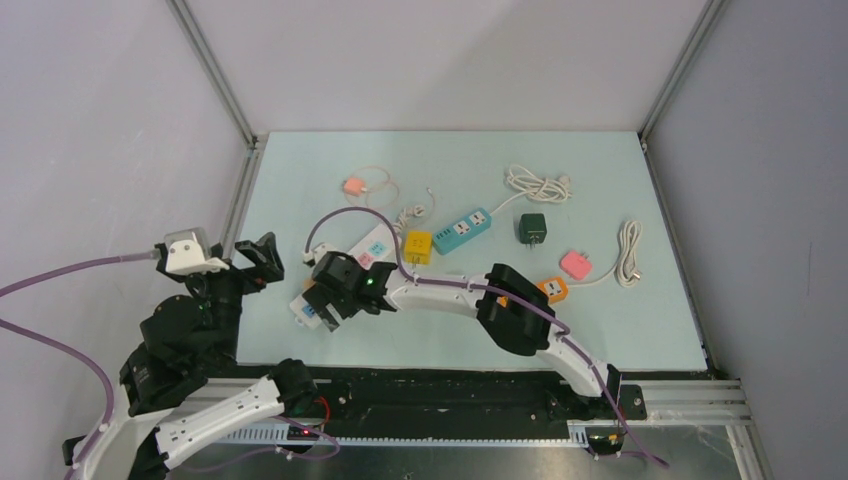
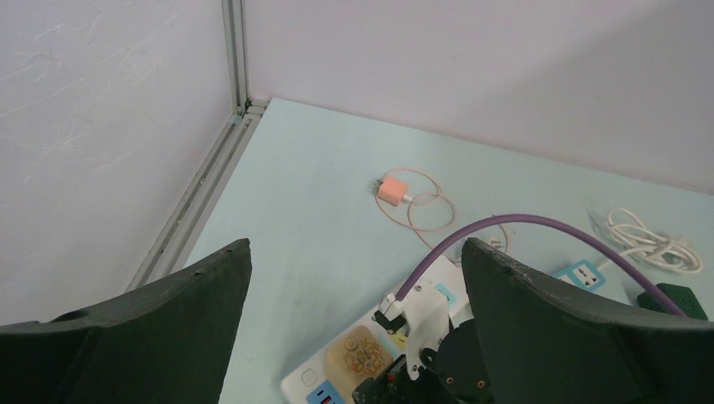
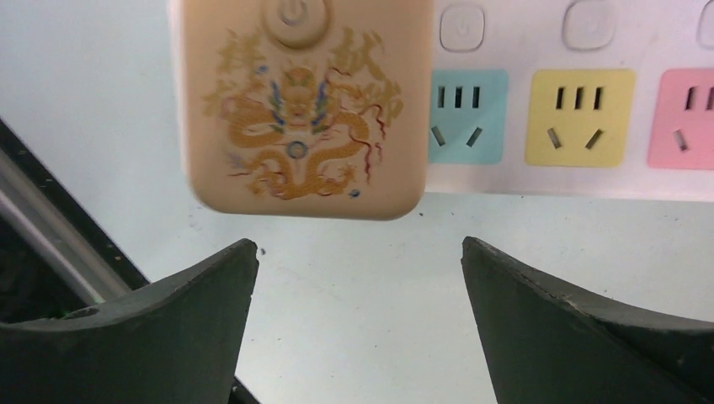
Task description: Insert the plug
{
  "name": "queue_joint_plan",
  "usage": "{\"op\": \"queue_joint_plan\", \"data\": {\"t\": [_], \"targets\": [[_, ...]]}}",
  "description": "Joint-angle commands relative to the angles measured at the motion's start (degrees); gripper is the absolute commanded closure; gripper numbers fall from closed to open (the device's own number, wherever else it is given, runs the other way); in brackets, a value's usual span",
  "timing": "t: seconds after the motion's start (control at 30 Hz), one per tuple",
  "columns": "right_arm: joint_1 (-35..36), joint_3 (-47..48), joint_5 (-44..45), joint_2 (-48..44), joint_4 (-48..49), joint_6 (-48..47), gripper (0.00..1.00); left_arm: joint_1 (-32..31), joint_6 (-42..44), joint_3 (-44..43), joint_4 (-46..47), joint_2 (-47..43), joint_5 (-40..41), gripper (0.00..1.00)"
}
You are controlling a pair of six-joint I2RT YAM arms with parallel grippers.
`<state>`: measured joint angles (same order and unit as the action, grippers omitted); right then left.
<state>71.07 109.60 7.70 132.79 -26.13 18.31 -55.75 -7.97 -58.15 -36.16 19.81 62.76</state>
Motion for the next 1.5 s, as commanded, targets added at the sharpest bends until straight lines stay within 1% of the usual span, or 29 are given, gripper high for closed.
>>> {"op": "queue_joint_plan", "data": {"t": [0.0,0.27,0.33,0.43,0.53,0.73,0.83,0.9,0.93,0.97,1.0,1.03,1.1,1.13,1.17,1.23,1.3,1.33,1.4,1.43,1.47], "targets": [[-0.3,5.1,-1.1,-4.4,0.8,-1.5,0.05,0.3,0.6,-1.8,0.9,-0.7,-0.1,0.02],[-1.1,12.2,-2.2,-0.7,-0.6,-3.3,0.07,0.3,0.7,-1.5,0.9,-1.1,0.1,0.02],[-1.4,14.6,-1.9,1.0,-1.7,-3.3,0.09,0.3,0.8,-1.5,0.9,-1.0,0.1,0.02],[-1.8,18.3,-2.5,3.4,-4.4,-3.3,0.16,0.2,1.0,-1.6,0.9,-0.5,0.6,0.02],[-1.7,17.9,-2.3,3.9,-4.8,-4.0,0.16,0.3,1.2,-1.4,0.8,-0.2,1.1,0.02],[-1.2,17.6,-1.8,5.3,-4.2,-5.0,0.1,0.3,0.8,-1.2,0.9,0.2,0.7,0.02],[-1.2,18.1,-1.8,6.3,-3.9,-5.2,0.11,0.3,0.6,-1.2,0.9,0.4,0.3,0.02],[-1.1,18.3,-1.7,6.7,-3.5,-5.2,0.16,0.3,0.5,-1.3,0.9,0.6,0.3,0.02],[-1.2,18.0,-1.5,6.8,-3.1,-5.2,0.22,0.3,0.6,-1.3,0.8,0.6,0.2,0.02],[-1.1,17.4,-0.8,6.7,-2.7,-5.3,0.26,0.3,0.6,-1.3,0.8,0.6,0.1,0.02],[-0.9,17.0,-0.3,6.5,-1.8,-5.5,0.33,0.2,0.6,-1.3,0.9,0.5,0.1,0.02],[-0.7,15.8,1.0,6.3,-1.4,-5.6,0.36,0.3,0.5,-1.3,0.8,0.5,0.0,0.02],[-0.3,13.6,2.8,5.4,1.0,-6.1,0.49,0.3,0.5,-1.3,0.9,0.6,0.0,0.02],[0.1,12.8,3.4,5.1,1.6,-6.3,0.52,0.3,0.5,-1.2,0.9,0.6,0.0,0.02],[0.2,11.1,3.7,4.7,2.7,-6.3,0.58,0.3,0.5,-1.2,0.9,0.6,0.1,0.02],[0.7,8.1,4.6,3.9,4.5,-6.3,0.66,0.3,0.5,-1.2,0.8,0.7,0.2,0.02],[1.2,4.5,5.5,3.0,6.5,-5.3,0.71,0.3,0.5,-1.1,0.9,0.7,0.2,0.02],[1.5,3.1,6.0,2.7,7.3,-4.9,0.72,0.3,0.6,-1.0,0.9,0.7,0.2,0.02],[1.7,-1.7,6.2,1.9,9.1,-3.3,0.77,0.3,0.6,-0.9,0.9,0.6,0.4,0.02],[1.8,-2.6,6.3,1.6,9.9,-2.4,0.82,0.3,0.6,-0.9,0.9,0.6,0.4,0.02],[1.8,-4.1,6.2,1.6,10.2,-2.0,0.84,0.3,0.5,-0.9,0.9,0.7,0.4,0.02]]}}
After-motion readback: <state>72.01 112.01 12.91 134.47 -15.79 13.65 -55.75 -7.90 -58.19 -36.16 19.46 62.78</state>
